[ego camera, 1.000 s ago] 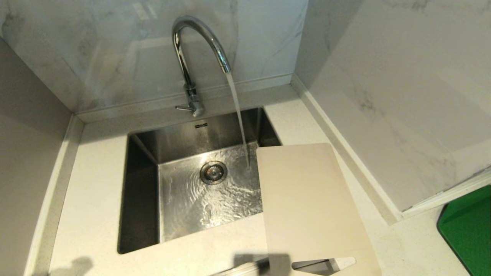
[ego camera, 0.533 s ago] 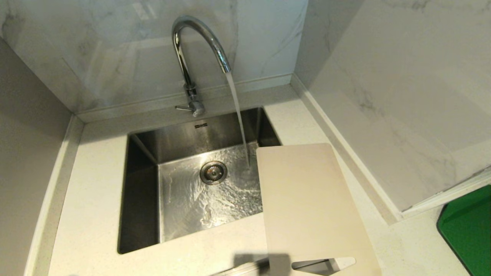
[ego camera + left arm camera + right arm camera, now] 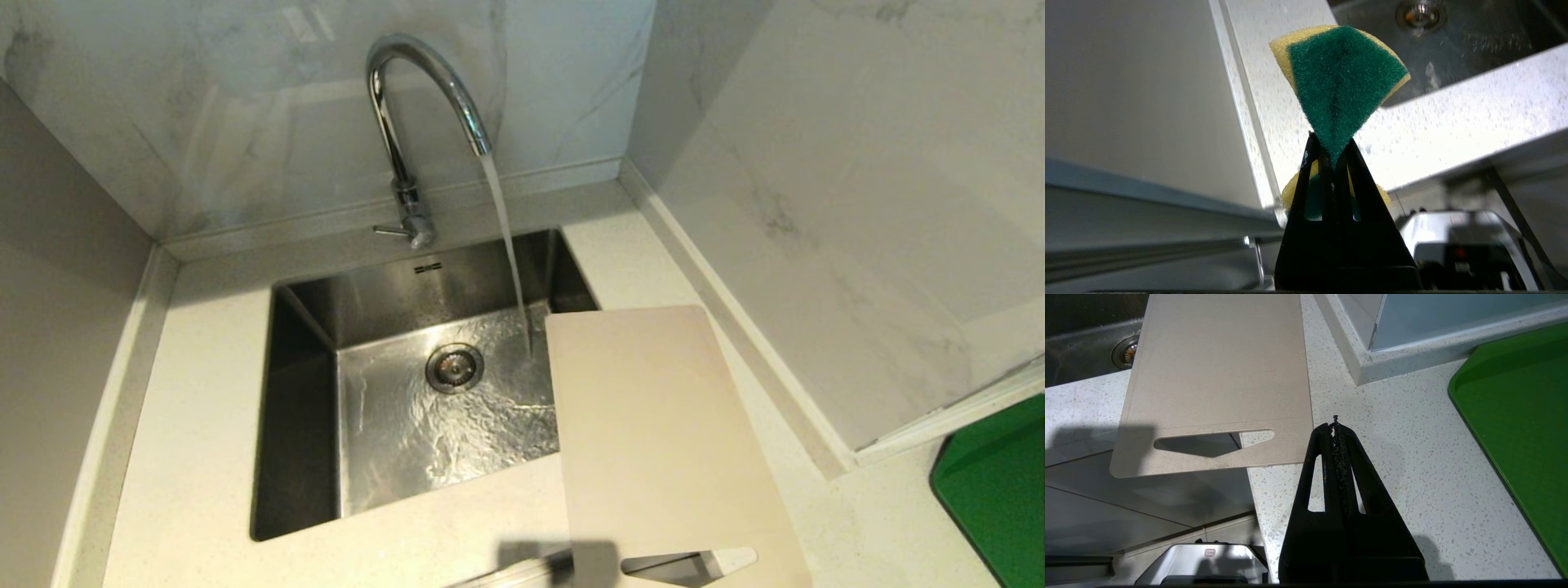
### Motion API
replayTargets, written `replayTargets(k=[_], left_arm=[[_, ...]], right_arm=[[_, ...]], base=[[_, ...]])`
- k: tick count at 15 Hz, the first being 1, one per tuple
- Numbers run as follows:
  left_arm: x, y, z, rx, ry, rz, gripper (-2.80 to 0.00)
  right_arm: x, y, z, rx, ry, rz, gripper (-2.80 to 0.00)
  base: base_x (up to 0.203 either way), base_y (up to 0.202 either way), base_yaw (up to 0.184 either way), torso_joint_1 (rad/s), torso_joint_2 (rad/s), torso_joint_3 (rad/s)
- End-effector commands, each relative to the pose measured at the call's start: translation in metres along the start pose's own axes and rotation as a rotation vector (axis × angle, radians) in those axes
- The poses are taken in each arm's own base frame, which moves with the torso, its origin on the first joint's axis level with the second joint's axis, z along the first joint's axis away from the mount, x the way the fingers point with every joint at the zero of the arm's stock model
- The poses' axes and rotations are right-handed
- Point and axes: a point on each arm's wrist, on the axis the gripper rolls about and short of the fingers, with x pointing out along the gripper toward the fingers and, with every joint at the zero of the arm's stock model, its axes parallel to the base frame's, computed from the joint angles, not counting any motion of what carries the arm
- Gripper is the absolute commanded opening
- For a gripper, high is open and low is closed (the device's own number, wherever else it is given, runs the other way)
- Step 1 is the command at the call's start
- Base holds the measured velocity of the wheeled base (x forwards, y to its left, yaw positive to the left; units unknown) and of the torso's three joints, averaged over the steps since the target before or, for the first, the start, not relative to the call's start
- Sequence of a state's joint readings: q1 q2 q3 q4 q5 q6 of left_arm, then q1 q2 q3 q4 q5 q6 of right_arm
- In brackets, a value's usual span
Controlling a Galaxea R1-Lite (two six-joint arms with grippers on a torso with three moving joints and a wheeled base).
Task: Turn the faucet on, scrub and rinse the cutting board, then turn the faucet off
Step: Pick up the cutting board
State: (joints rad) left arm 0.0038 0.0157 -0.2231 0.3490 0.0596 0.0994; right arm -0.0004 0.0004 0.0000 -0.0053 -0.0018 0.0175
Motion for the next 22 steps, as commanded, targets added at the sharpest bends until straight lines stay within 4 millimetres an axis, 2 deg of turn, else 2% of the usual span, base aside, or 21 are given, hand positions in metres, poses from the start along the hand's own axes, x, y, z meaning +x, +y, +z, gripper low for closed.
replayTargets(k=[1, 2, 4, 7, 14, 22], left_arm=[[0.008, -0.001, -0.008, 0.015, -0.043, 0.004, -2.80], [0.014, -0.002, -0.014, 0.035, -0.064, 0.004, -2.80], [0.020, -0.003, -0.014, 0.058, -0.162, 0.006, -2.80], [0.024, -0.006, -0.024, 0.042, -0.137, -0.084, -2.80], [0.023, -0.005, -0.021, -0.118, -0.144, -0.056, -2.80], [0.024, -0.005, -0.021, -0.116, -0.147, -0.055, -2.80]], right_arm=[[0.000, 0.000, 0.000, -0.001, -0.001, -0.001, -2.80], [0.000, 0.000, 0.000, 0.000, -0.001, 0.000, -2.80], [0.000, 0.000, 0.000, 0.001, -0.001, -0.001, -2.80], [0.000, 0.000, 0.000, 0.001, -0.001, -0.001, -2.80], [0.000, 0.000, 0.000, 0.010, 0.001, -0.001, -2.80], [0.000, 0.000, 0.000, 0.016, 0.003, -0.002, -2.80]], base=[[0.000, 0.000, 0.000, 0.000, 0.00, 0.000], [0.000, 0.000, 0.000, 0.000, 0.00, 0.000], [0.000, 0.000, 0.000, 0.000, 0.00, 0.000], [0.000, 0.000, 0.000, 0.000, 0.00, 0.000], [0.000, 0.000, 0.000, 0.000, 0.00, 0.000], [0.000, 0.000, 0.000, 0.000, 0.00, 0.000]])
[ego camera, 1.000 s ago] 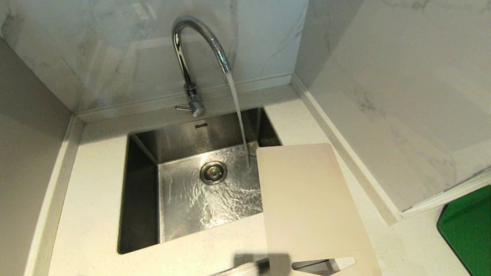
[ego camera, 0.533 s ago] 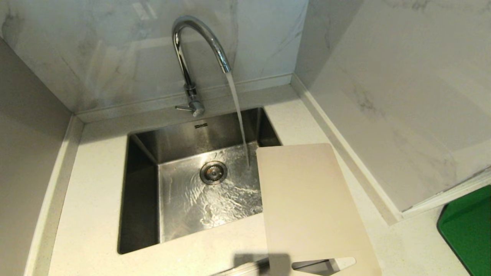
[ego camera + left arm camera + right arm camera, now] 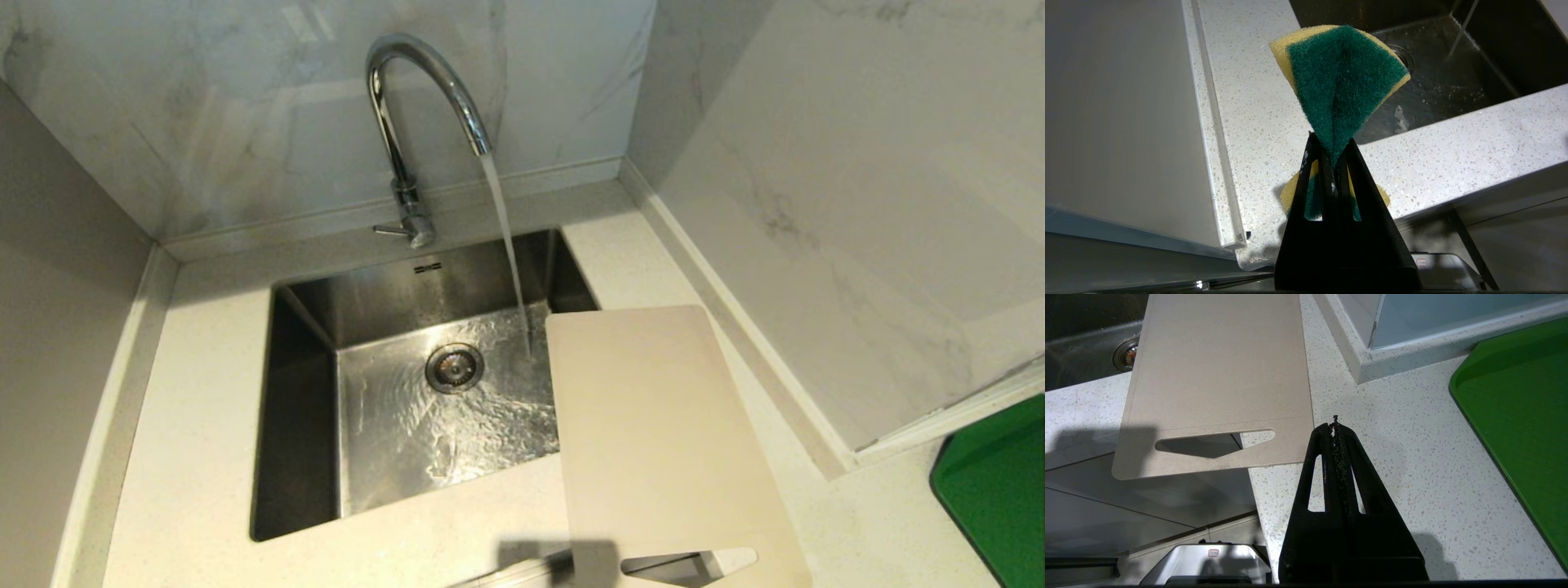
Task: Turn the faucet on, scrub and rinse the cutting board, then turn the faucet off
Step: Pick up the cutting board
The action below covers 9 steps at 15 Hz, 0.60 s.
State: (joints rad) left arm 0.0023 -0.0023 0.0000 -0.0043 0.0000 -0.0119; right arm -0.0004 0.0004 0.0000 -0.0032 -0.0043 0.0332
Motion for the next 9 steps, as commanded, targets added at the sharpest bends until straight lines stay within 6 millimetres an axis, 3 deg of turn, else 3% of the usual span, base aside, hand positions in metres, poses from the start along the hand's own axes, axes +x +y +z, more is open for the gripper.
replayTargets(k=[1, 9], left_arm=[[0.0003, 0.0000, -0.0003, 0.000, 0.004, 0.001, -2.80], [0.0003, 0.0000, -0.0003, 0.000, 0.004, 0.001, -2.80]], right_arm=[[0.0000, 0.0000, 0.0000, 0.001, 0.000, 0.000, -2.80], [0.0007, 0.0001, 0.0008, -0.021, 0.014, 0.002, -2.80]], base=[[0.000, 0.000, 0.000, 0.000, 0.00, 0.000], [0.000, 0.000, 0.000, 0.000, 0.00, 0.000]])
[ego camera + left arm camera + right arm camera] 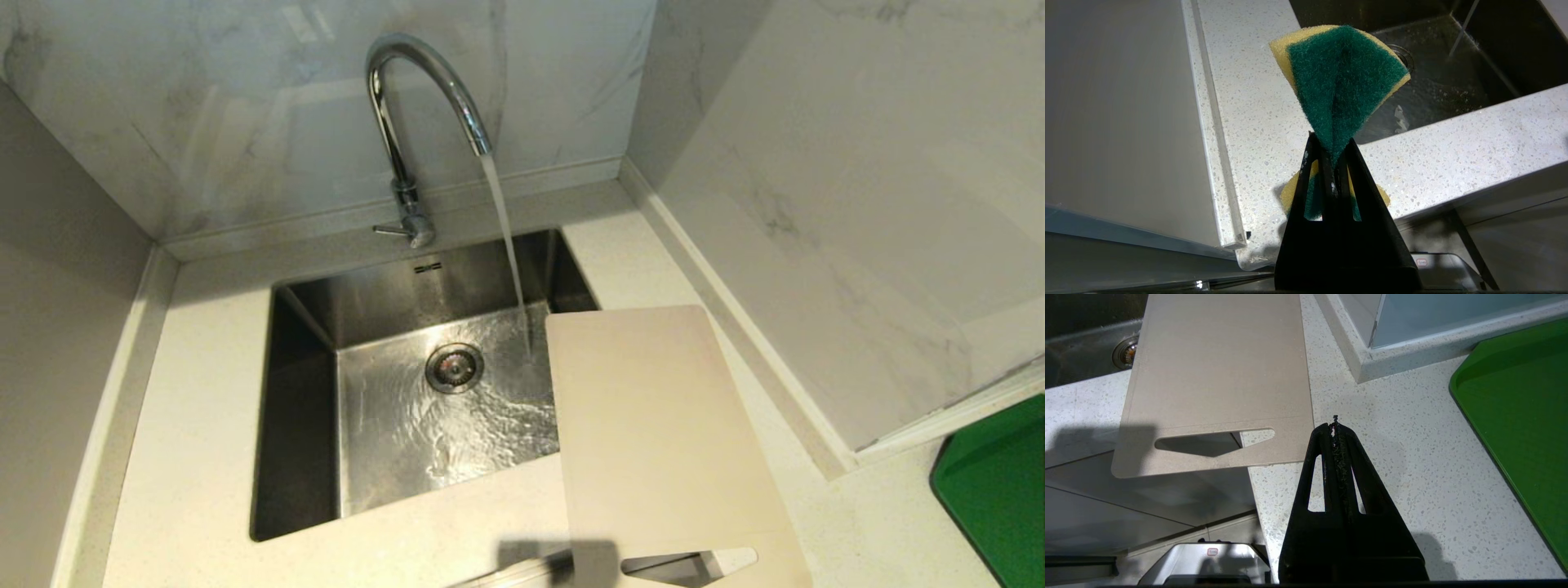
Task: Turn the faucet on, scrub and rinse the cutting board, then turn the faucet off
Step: Pick up the cutting board
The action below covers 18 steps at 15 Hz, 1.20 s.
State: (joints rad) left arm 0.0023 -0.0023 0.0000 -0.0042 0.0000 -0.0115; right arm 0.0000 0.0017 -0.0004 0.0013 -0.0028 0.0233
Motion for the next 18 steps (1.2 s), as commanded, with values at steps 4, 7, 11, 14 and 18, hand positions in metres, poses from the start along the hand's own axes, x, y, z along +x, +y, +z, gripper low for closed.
replayTargets(k=[4, 7, 11, 14, 18], left_arm=[[0.000, 0.000, 0.000, -0.001, 0.004, 0.001, -2.80], [0.000, 0.000, 0.000, -0.001, 0.003, 0.000, -2.80], [0.000, 0.000, 0.000, -0.001, 0.004, 0.001, -2.80], [0.000, 0.000, 0.000, -0.001, 0.004, 0.001, -2.80], [0.000, 0.000, 0.000, -0.001, 0.004, 0.000, -2.80]], right_arm=[[0.004, 0.004, 0.063, -0.037, -0.013, 0.098, -2.80], [0.013, 0.008, 0.154, -0.048, -0.119, 0.175, -2.80], [0.021, 0.012, 0.263, -0.098, -0.256, 0.237, -2.80], [0.034, 0.014, 0.323, -0.138, -0.297, 0.294, -2.80], [0.045, 0.017, 0.378, -0.155, -0.289, 0.355, -2.80]], base=[[0.000, 0.000, 0.000, 0.000, 0.00, 0.000], [0.000, 0.000, 0.000, 0.000, 0.00, 0.000], [0.000, 0.000, 0.000, 0.000, 0.00, 0.000], [0.000, 0.000, 0.000, 0.000, 0.00, 0.000], [0.000, 0.000, 0.000, 0.000, 0.00, 0.000]])
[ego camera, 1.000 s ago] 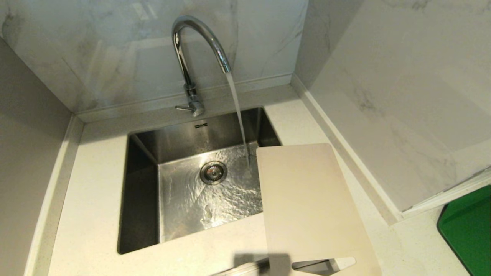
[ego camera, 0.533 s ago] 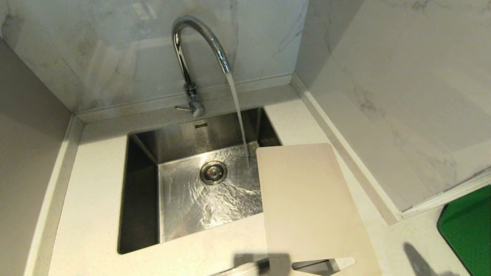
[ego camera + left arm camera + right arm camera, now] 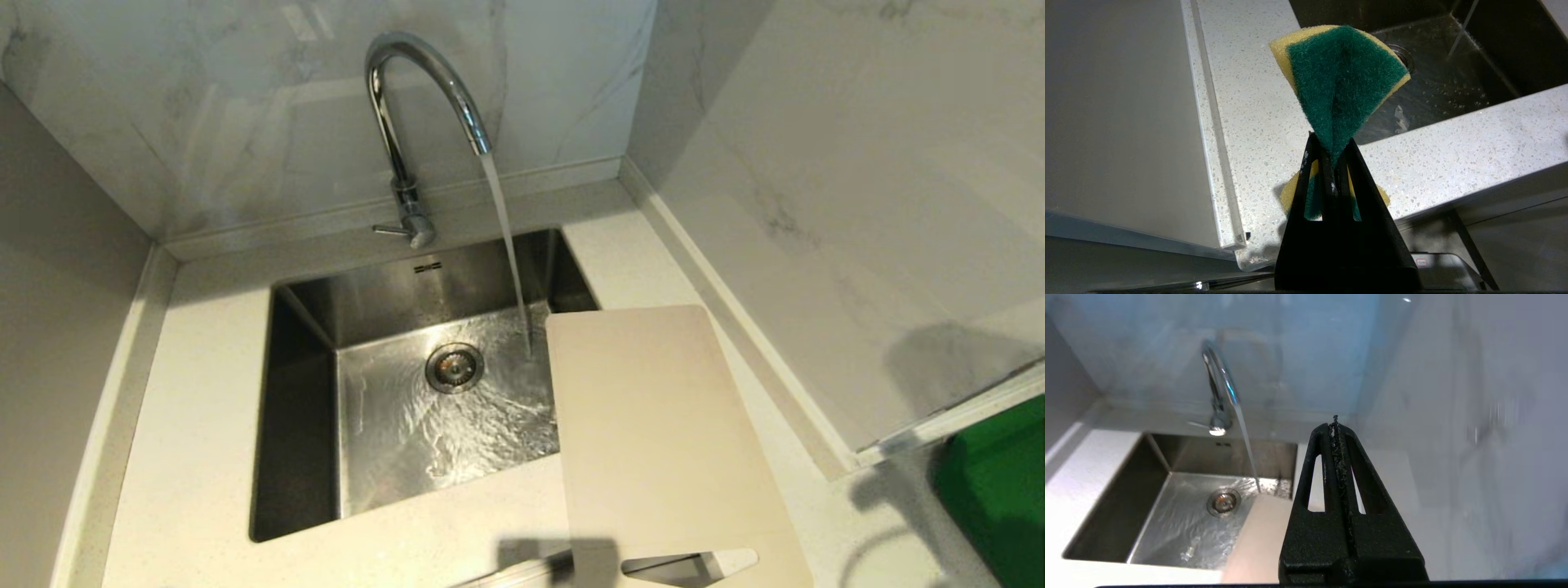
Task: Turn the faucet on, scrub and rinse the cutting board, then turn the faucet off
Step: Pick up the cutting board
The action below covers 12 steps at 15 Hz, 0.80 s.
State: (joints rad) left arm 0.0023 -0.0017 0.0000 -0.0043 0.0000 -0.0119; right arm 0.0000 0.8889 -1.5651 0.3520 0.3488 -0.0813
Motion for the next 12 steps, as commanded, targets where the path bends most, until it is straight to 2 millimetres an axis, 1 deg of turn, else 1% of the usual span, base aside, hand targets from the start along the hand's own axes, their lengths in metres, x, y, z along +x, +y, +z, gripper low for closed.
replayTargets(k=[1, 2, 3, 5, 7, 9, 11, 12], left_arm=[[0.000, 0.000, 0.000, 0.000, 0.003, 0.001, -2.80], [0.000, 0.000, 0.000, 0.000, 0.003, 0.000, -2.80], [0.000, 0.000, 0.000, 0.000, 0.003, -0.001, -2.80], [0.000, 0.000, 0.000, 0.000, 0.003, 0.001, -2.80], [0.000, 0.000, 0.000, 0.000, 0.003, 0.001, -2.80], [0.000, 0.000, 0.000, 0.000, 0.003, 0.001, -2.80], [0.000, 0.000, 0.000, 0.000, 0.003, 0.001, -2.80], [0.000, 0.000, 0.000, 0.000, 0.003, 0.001, -2.80]], right_arm=[[0.036, -0.014, 0.016, 0.020, 0.062, 0.034, -2.80], [0.046, -0.017, 0.017, 0.037, 0.113, 0.056, -2.80], [0.060, -0.021, 0.009, 0.066, 0.192, 0.080, -2.80], [0.079, -0.024, -0.010, 0.118, 0.328, 0.143, -2.80], [0.091, -0.020, -0.027, 0.167, 0.436, 0.218, -2.80], [0.100, -0.016, -0.048, 0.204, 0.543, 0.257, -2.80], [0.105, -0.012, -0.075, 0.230, 0.656, 0.278, -2.80], [0.107, -0.009, -0.088, 0.241, 0.710, 0.287, 0.00]], base=[[0.000, 0.000, 0.000, 0.000, 0.00, 0.000], [0.000, 0.000, 0.000, 0.000, 0.00, 0.000], [0.000, 0.000, 0.000, 0.000, 0.00, 0.000], [0.000, 0.000, 0.000, 0.000, 0.00, 0.000], [0.000, 0.000, 0.000, 0.000, 0.00, 0.000], [0.000, 0.000, 0.000, 0.000, 0.00, 0.000], [0.000, 0.000, 0.000, 0.000, 0.00, 0.000], [0.000, 0.000, 0.000, 0.000, 0.00, 0.000]])
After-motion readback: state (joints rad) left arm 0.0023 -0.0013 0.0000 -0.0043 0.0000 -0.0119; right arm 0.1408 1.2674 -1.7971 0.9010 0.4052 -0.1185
